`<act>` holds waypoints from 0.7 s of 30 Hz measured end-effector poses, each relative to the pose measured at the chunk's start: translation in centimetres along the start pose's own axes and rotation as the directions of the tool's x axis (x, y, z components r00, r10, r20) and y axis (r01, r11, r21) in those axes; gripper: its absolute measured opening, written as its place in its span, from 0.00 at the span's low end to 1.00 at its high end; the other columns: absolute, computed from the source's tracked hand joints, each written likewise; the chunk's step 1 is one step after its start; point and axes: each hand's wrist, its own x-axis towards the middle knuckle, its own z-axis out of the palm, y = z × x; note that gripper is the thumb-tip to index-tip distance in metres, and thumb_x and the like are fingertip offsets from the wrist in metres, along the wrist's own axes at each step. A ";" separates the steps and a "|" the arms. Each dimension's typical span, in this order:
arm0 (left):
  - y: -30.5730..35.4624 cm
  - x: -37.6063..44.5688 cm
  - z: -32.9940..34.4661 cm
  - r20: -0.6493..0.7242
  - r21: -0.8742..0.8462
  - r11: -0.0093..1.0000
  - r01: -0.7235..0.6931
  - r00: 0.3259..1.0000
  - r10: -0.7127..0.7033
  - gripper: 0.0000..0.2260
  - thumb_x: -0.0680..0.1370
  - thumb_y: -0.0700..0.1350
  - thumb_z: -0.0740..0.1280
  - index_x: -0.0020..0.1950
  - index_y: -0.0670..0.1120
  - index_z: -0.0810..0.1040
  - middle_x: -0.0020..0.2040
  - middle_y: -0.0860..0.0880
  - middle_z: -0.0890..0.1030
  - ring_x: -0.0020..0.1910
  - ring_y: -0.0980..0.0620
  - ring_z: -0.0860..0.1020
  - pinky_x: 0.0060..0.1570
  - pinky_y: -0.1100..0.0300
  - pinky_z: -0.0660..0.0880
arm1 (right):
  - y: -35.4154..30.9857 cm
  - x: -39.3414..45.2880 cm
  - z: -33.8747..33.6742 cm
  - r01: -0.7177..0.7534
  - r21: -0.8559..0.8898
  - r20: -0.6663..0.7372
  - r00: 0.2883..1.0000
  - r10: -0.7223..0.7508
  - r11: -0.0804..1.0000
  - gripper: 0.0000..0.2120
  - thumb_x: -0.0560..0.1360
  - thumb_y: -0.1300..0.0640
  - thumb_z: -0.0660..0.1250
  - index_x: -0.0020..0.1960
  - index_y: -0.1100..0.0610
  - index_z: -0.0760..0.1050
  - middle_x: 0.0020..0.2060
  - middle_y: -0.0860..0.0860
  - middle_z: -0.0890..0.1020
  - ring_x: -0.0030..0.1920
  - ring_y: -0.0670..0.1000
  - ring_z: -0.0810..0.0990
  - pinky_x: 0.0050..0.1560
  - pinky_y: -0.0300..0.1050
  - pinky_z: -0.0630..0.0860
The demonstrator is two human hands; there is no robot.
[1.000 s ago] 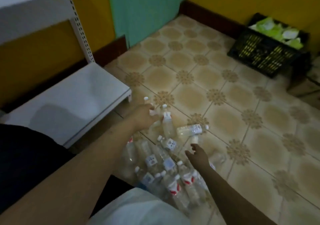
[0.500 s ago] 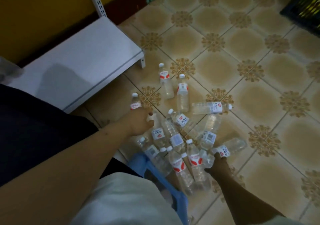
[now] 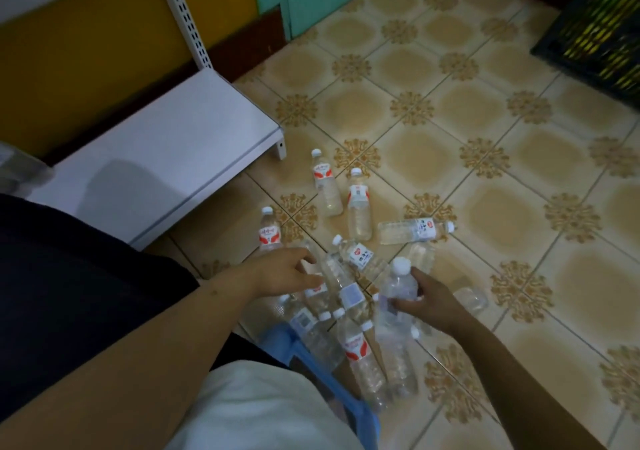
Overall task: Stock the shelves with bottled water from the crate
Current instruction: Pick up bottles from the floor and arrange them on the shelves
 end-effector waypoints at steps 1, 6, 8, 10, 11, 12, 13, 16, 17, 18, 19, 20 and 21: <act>0.0 -0.2 0.1 0.032 -0.013 1.000 -0.003 0.999 0.003 0.27 0.75 0.60 0.69 0.71 0.54 0.68 0.60 0.52 0.77 0.57 0.53 0.76 0.58 0.59 0.74 | -2.3 0.2 -0.4 0.016 0.092 -0.005 1.000 -0.015 0.996 0.21 0.70 0.50 0.76 0.59 0.41 0.71 0.48 0.38 0.81 0.47 0.40 0.81 0.43 0.29 0.73; 0.3 -0.9 0.1 0.000 -0.113 0.987 -0.114 0.993 0.115 0.35 0.70 0.57 0.76 0.73 0.53 0.67 0.65 0.52 0.74 0.59 0.55 0.75 0.58 0.61 0.74 | -12.2 2.5 -0.3 0.076 0.525 -0.015 0.997 -0.080 0.848 0.14 0.75 0.54 0.71 0.60 0.46 0.76 0.51 0.47 0.85 0.50 0.47 0.85 0.44 0.45 0.82; 0.3 -1.2 -0.4 -0.142 -0.235 0.948 -0.213 0.973 0.183 0.31 0.69 0.50 0.78 0.69 0.52 0.69 0.60 0.54 0.79 0.56 0.60 0.78 0.58 0.61 0.77 | -15.4 3.5 0.1 0.093 0.609 -0.054 0.996 -0.075 0.788 0.12 0.76 0.52 0.70 0.59 0.50 0.78 0.50 0.49 0.85 0.49 0.50 0.85 0.44 0.48 0.82; 0.1 -1.6 -1.5 -0.325 -0.324 0.911 -0.253 0.935 0.144 0.31 0.67 0.49 0.79 0.66 0.55 0.68 0.54 0.59 0.79 0.51 0.64 0.78 0.52 0.64 0.78 | -18.3 4.2 0.2 0.103 0.647 -0.100 0.994 -0.050 0.756 0.12 0.76 0.51 0.69 0.58 0.52 0.78 0.50 0.52 0.86 0.49 0.51 0.85 0.45 0.50 0.82; 0.0 -1.8 -2.1 -0.397 -0.340 0.902 -0.265 0.910 0.118 0.31 0.66 0.50 0.79 0.64 0.55 0.66 0.52 0.60 0.78 0.49 0.64 0.78 0.49 0.64 0.78 | -19.6 4.4 0.1 0.113 0.654 -0.112 0.992 -0.052 0.748 0.12 0.77 0.51 0.69 0.58 0.53 0.78 0.50 0.52 0.86 0.48 0.50 0.86 0.43 0.48 0.82; -0.2 -1.9 -2.5 -0.439 -0.349 0.899 -0.263 0.894 0.091 0.32 0.65 0.52 0.79 0.62 0.56 0.64 0.51 0.59 0.78 0.48 0.63 0.79 0.47 0.63 0.79 | -20.8 4.7 0.0 0.126 0.647 -0.121 0.991 -0.062 0.752 0.12 0.77 0.50 0.68 0.58 0.53 0.78 0.49 0.51 0.86 0.47 0.49 0.86 0.41 0.45 0.82; -0.2 -2.1 -2.9 -0.465 -0.366 0.892 -0.266 0.883 0.073 0.33 0.63 0.54 0.79 0.60 0.58 0.62 0.50 0.58 0.79 0.47 0.62 0.80 0.47 0.61 0.80 | -21.9 4.7 -0.3 0.140 0.629 -0.127 0.989 -0.077 0.764 0.12 0.77 0.49 0.67 0.58 0.52 0.78 0.48 0.49 0.86 0.46 0.47 0.86 0.40 0.44 0.82; -0.3 -2.6 -3.5 -0.506 -0.469 0.835 -0.289 0.862 0.014 0.32 0.59 0.59 0.77 0.55 0.60 0.63 0.50 0.56 0.83 0.48 0.61 0.82 0.51 0.53 0.81 | -25.2 5.1 -1.3 0.198 0.527 -0.113 0.980 -0.162 0.826 0.20 0.74 0.37 0.64 0.63 0.44 0.74 0.51 0.43 0.84 0.49 0.45 0.84 0.43 0.44 0.82; -0.3 -2.8 -3.9 -0.508 -0.515 0.799 -0.312 0.861 0.009 0.31 0.59 0.58 0.77 0.55 0.60 0.64 0.51 0.56 0.83 0.49 0.60 0.82 0.53 0.51 0.81 | -26.4 5.2 -1.8 0.212 0.502 -0.097 0.977 -0.189 0.839 0.22 0.74 0.34 0.61 0.64 0.42 0.73 0.53 0.43 0.83 0.51 0.45 0.84 0.45 0.43 0.80; -0.3 -3.1 -4.6 -0.504 -0.557 0.760 -0.336 0.863 0.012 0.31 0.59 0.57 0.78 0.57 0.60 0.66 0.51 0.56 0.83 0.50 0.59 0.82 0.54 0.50 0.80 | -27.6 5.5 -2.3 0.219 0.500 -0.081 0.975 -0.206 0.838 0.22 0.75 0.34 0.58 0.64 0.42 0.73 0.54 0.44 0.83 0.53 0.47 0.83 0.48 0.44 0.79; 0.0 -3.7 -5.5 -0.498 -0.591 0.725 -0.355 0.867 0.018 0.32 0.60 0.56 0.78 0.59 0.59 0.67 0.52 0.55 0.83 0.51 0.58 0.82 0.56 0.49 0.79 | -29.0 5.8 -2.9 0.210 0.533 -0.069 0.976 -0.205 0.820 0.21 0.77 0.35 0.57 0.64 0.44 0.75 0.54 0.46 0.84 0.53 0.49 0.83 0.50 0.46 0.78; 0.0 -4.2 -6.6 -0.476 -0.621 0.698 -0.355 0.879 0.023 0.32 0.61 0.55 0.78 0.61 0.57 0.69 0.53 0.55 0.83 0.52 0.56 0.82 0.57 0.48 0.79 | -30.3 6.2 -3.6 0.197 0.582 -0.057 0.978 -0.203 0.789 0.20 0.79 0.38 0.57 0.63 0.48 0.76 0.53 0.49 0.85 0.53 0.51 0.83 0.51 0.48 0.78; 0.2 -5.0 -7.7 -0.454 -0.651 0.666 -0.365 0.890 0.044 0.30 0.65 0.53 0.77 0.63 0.56 0.70 0.55 0.54 0.83 0.52 0.55 0.82 0.56 0.48 0.79 | -31.8 6.3 -4.2 0.194 0.619 -0.049 0.977 -0.209 0.761 0.19 0.80 0.42 0.58 0.62 0.52 0.78 0.53 0.51 0.85 0.51 0.52 0.83 0.50 0.48 0.78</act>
